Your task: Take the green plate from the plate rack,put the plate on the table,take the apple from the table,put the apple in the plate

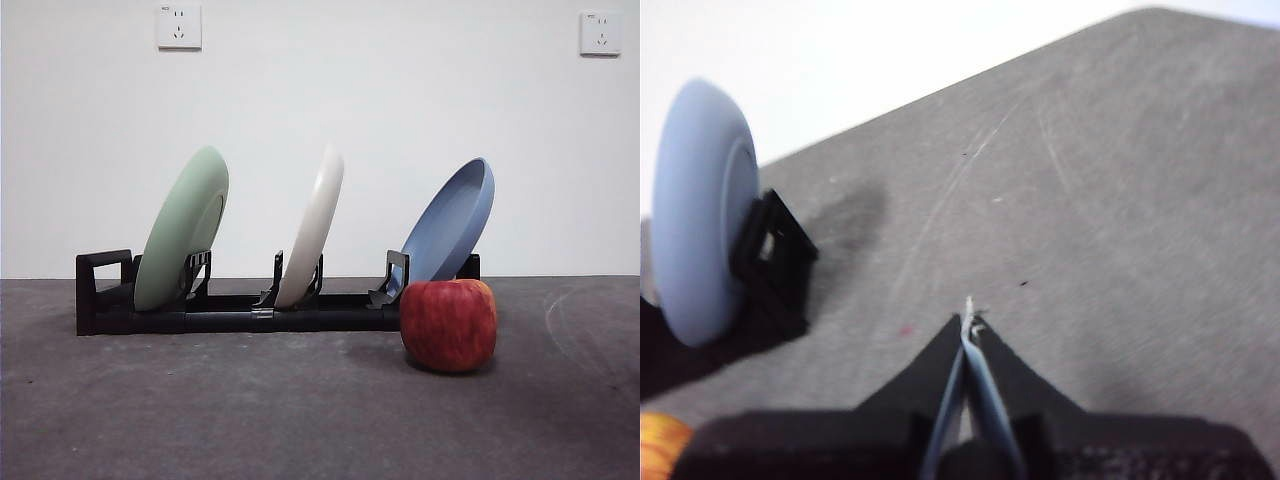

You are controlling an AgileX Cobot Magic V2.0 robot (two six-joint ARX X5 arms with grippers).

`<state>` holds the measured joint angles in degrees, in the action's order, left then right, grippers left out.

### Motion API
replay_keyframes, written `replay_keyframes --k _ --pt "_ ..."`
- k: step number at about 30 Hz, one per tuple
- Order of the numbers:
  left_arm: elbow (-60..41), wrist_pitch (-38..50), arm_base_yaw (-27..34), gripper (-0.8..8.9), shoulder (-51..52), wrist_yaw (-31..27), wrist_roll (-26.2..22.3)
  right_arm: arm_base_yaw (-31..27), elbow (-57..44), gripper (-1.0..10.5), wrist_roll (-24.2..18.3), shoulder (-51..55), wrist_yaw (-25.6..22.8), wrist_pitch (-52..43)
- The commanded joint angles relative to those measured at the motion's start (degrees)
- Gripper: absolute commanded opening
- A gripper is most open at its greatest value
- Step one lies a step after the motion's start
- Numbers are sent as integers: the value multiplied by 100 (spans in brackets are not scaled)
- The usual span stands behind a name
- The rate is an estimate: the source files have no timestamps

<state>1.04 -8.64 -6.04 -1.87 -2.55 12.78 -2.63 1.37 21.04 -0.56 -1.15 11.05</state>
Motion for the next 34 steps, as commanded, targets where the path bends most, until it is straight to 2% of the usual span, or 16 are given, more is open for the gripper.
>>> replay_keyframes --k 1,4,9,17,22,25,27,31,34 --pt "24 101 11 -4 -2 107 654 -2 4 0 977 4 304 -129" --pt "236 101 11 -4 -2 461 907 -2 92 -3 1049 4 857 -463" --pt "758 87 11 -5 -96 970 914 0 682 -12 1045 -184 1631 -551" --pt "2116 -72 11 -5 -1187 2168 953 2 2422 -11 1016 -1593 2885 -426" --pt "3289 -496 11 -5 -2271 2959 946 4 3727 -11 820 -2647 3547 138" --pt "4140 -1038 11 -5 -2966 3370 881 9 4500 -11 680 -3314 4059 730" --pt "4806 -1576 11 -5 -3475 3648 671 55 4983 -11 444 -3755 4409 1174" --pt "6120 -2817 9 -5 -4404 4026 7 396 5746 -11 -186 -4494 4374 2144" --pt "7093 -3860 4 -4 -5101 4037 -566 802 6229 -10 -621 -5018 3864 2981"
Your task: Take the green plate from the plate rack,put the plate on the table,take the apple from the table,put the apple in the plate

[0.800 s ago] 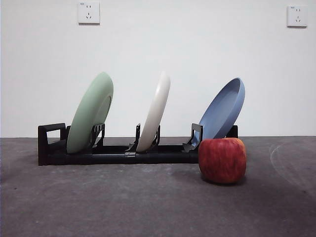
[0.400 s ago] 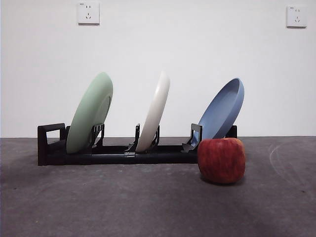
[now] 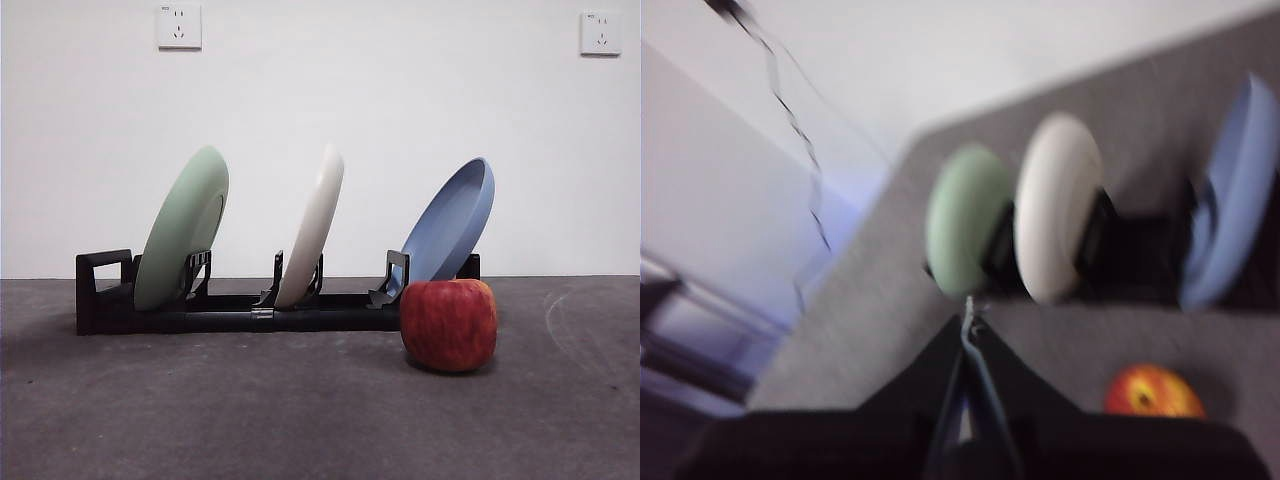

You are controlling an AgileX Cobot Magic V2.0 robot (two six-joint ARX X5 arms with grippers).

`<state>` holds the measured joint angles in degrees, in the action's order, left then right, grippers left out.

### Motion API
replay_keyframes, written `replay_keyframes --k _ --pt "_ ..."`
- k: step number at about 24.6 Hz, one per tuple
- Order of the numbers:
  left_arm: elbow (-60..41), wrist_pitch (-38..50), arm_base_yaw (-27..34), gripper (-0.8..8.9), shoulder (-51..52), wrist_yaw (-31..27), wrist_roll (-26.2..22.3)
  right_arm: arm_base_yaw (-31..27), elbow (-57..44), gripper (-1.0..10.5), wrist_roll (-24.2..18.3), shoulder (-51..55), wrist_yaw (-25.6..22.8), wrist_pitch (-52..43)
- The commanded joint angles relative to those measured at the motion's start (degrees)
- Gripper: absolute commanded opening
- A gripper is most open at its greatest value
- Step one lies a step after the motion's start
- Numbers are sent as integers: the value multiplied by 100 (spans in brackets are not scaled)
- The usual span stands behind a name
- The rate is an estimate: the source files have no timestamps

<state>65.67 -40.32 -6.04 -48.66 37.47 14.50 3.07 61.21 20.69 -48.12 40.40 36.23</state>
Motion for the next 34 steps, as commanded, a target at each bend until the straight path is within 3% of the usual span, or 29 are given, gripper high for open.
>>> replay_keyframes --k 1,6,12,16,17,20,21,27,34 --pt "935 -1027 4 -4 -658 2 -929 391 396 -5 -754 -435 -538 765" --pt "1985 -2175 -39 -3 -1550 -721 -1515 1191 844 1 -1067 -1215 -1661 1499" --pt "2192 -2367 -260 0 -2308 -1943 -1519 2004 1119 2 -1062 -1980 -2610 1480" --pt "2192 -2345 -457 2 -2787 -1954 -1497 2212 1342 22 -1069 -2304 -2651 1434" --pt "2192 -2295 -538 40 -2861 -1952 -1475 2210 1377 104 -1069 -2337 -2653 1421" --pt "2192 -2026 -734 478 -3005 -1952 -1423 2210 1480 474 -1064 -2367 -2671 1416" --pt "2192 -1902 -798 506 -3012 -1952 -1408 2210 1515 523 -1064 -2367 -2723 1421" --pt "2192 -695 -999 503 -3062 -1950 -1056 2210 1589 535 -1025 -2365 -2782 1467" --pt "2474 -424 -1001 498 -4085 -1961 -831 2210 1591 535 -1021 -2365 -2785 1467"
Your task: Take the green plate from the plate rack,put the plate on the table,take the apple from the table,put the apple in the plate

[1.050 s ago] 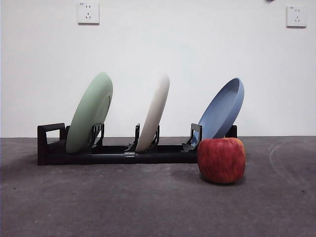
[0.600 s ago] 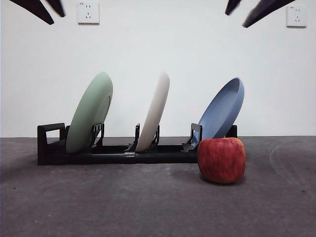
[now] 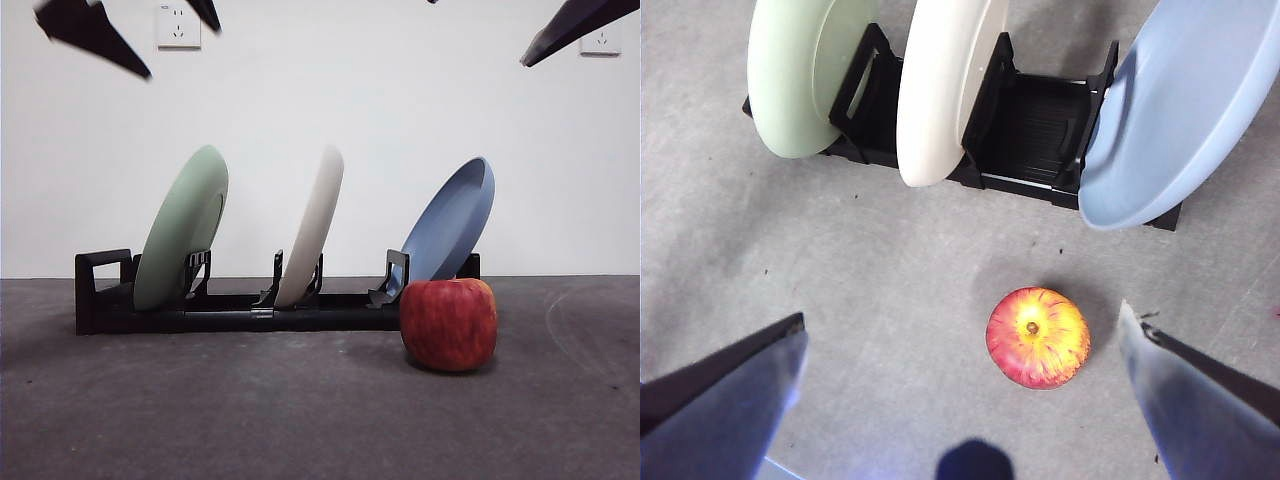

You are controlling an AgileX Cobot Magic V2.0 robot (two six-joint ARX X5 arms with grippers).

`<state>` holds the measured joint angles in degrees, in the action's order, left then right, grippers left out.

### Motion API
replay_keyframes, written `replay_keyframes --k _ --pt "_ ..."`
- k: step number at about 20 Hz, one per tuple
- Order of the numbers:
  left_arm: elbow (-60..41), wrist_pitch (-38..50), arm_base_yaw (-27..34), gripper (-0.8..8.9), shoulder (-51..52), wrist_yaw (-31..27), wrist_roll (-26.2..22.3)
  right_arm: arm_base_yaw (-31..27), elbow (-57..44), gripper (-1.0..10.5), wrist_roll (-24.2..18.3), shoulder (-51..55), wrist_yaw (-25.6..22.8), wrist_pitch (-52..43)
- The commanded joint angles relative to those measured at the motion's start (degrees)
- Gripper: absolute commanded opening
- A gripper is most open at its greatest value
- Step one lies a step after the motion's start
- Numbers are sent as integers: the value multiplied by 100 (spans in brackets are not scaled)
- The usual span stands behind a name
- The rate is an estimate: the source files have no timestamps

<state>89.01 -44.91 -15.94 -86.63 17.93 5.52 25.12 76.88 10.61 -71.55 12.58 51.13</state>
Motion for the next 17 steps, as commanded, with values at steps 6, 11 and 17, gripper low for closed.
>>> replay_keyframes --k 6,11,17 --pt "1126 -262 -13 498 -1434 -426 195 4 24 535 -15 -22 -2 -17" --pt "1394 -317 0 355 -1668 -599 184 4 24 535 -13 -22 -24 -15" --pt "1394 -389 28 337 -1768 -599 37 4 24 534 -13 -22 -24 -17"
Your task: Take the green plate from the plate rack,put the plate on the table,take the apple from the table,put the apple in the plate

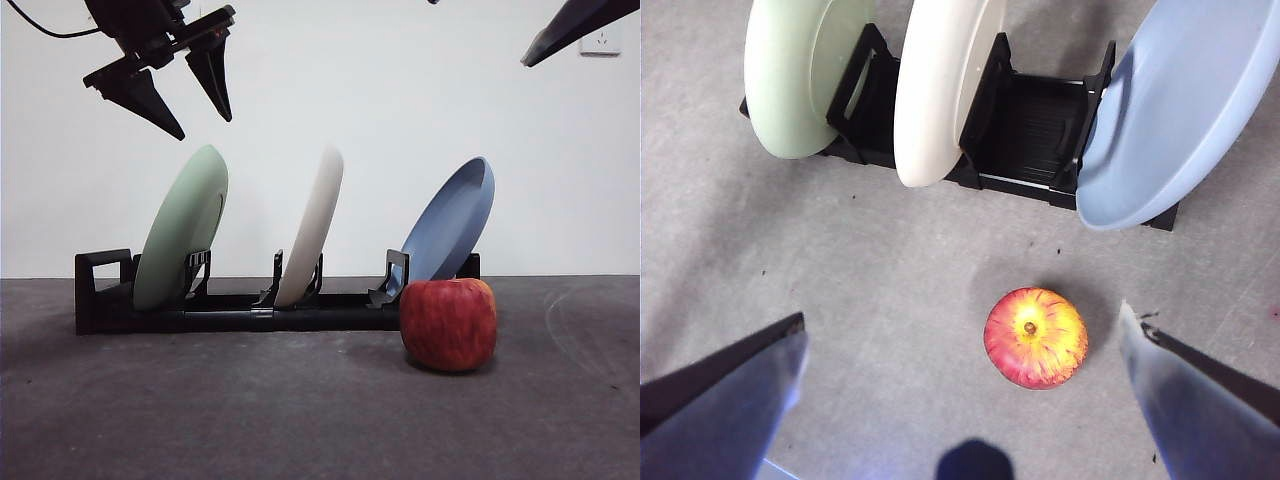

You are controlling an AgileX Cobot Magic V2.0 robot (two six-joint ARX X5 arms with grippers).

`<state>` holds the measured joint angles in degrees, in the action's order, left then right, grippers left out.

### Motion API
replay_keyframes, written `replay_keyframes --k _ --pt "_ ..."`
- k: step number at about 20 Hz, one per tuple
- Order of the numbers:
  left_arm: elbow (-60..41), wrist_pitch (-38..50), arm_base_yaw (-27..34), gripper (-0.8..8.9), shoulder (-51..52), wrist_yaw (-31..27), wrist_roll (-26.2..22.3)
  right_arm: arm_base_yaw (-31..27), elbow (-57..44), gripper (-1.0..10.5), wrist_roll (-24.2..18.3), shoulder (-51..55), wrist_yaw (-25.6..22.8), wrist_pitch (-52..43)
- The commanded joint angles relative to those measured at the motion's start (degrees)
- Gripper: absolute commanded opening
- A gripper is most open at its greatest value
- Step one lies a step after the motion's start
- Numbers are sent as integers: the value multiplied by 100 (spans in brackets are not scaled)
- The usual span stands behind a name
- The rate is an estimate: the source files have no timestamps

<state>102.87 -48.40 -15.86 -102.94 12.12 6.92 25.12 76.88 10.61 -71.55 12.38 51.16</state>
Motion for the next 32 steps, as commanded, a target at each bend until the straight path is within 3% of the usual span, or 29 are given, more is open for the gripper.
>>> replay_keyframes --k 1,20,29,32 --pt "9 -24 20 337 -179 -17 -103 4 24 534 -13 -22 -4 -17" --pt "9 -57 59 336 -586 -13 -114 4 24 533 -11 -22 -4 -13" --pt "9 37 55 -13 -584 37 -114 4 22 533 -11 -22 -162 -28" --pt "11 70 55 -12 -581 302 -96 4 24 532 -9 -22 -197 -20"
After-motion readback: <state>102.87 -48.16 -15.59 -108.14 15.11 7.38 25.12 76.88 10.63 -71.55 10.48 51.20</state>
